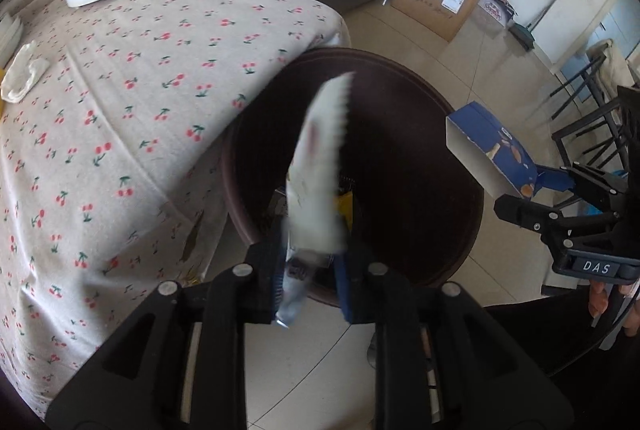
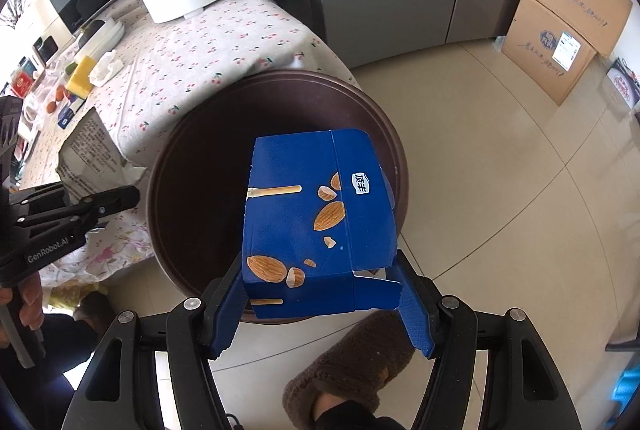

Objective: Collect trash
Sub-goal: 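Carry both items over the brown bin and open both tools to drop them, then move both empty tools back to the table toward the sponge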

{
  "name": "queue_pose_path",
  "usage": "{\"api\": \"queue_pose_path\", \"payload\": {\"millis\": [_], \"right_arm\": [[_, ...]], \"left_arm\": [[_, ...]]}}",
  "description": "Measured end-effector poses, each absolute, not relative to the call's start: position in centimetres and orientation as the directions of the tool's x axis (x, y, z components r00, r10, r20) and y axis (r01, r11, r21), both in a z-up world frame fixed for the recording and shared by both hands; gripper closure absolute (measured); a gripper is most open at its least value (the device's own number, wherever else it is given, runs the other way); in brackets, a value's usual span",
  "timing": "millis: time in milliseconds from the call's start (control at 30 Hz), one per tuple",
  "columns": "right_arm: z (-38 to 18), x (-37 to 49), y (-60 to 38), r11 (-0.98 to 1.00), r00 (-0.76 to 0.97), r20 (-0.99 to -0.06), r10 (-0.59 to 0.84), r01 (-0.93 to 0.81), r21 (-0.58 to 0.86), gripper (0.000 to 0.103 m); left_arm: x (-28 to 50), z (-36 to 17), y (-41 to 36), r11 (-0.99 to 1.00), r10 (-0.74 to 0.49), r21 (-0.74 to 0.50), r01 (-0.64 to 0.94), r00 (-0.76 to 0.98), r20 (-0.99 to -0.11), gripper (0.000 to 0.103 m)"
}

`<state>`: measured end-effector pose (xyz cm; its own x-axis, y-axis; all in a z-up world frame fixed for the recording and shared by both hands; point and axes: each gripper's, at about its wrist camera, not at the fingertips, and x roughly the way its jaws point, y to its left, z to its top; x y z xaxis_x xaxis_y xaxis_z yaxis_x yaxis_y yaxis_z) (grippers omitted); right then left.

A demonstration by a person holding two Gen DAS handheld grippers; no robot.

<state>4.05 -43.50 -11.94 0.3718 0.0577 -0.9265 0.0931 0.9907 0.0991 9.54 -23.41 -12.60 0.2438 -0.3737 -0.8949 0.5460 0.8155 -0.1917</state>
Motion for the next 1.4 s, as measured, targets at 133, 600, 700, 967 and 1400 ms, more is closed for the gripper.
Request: {"api": "queue_pose_path", "payload": {"millis": [133,600,700,967,1400], "right_arm": [[-12.2,4.0,-43.9,0.990,0.367,-0.928,0.054,0.102,0.098,0.034],[-12.4,5.0,-42.5,0.993,0.355,-0.933,0.058,0.080,0.092,0.034],[-12.5,5.4,-42.1,0.992,0.348,-0.936,0.057,0.084,0.092,0.033],[-12.1,6.9,-40.6,0.983,0.350,-0.934,0.078,0.127,0.129,0.012],[-10.3,8.8,-33.6,0.996,0.383,-0.921,0.079,-0.006,0.084,0.000]], "left_arm": [[9.8,-12.8,-23.9,0.833,-0.321,-0.121,0.540,0.294,-0.900,0.021],[10.6,-11.2,-17.5,0.891,-0.332,-0.191,0.412,0.304,-0.893,0.019],[10.6,-11.0,-15.6,0.905,-0.331,-0.209,0.371,0.305,-0.893,0.018],[9.9,-9.3,-11.0,0.924,-0.325,-0.214,0.318,0.352,-0.878,0.017],[9.7,-7.3,-3.2,0.958,-0.286,-0.245,0.148,0.443,-0.850,0.005]]}}
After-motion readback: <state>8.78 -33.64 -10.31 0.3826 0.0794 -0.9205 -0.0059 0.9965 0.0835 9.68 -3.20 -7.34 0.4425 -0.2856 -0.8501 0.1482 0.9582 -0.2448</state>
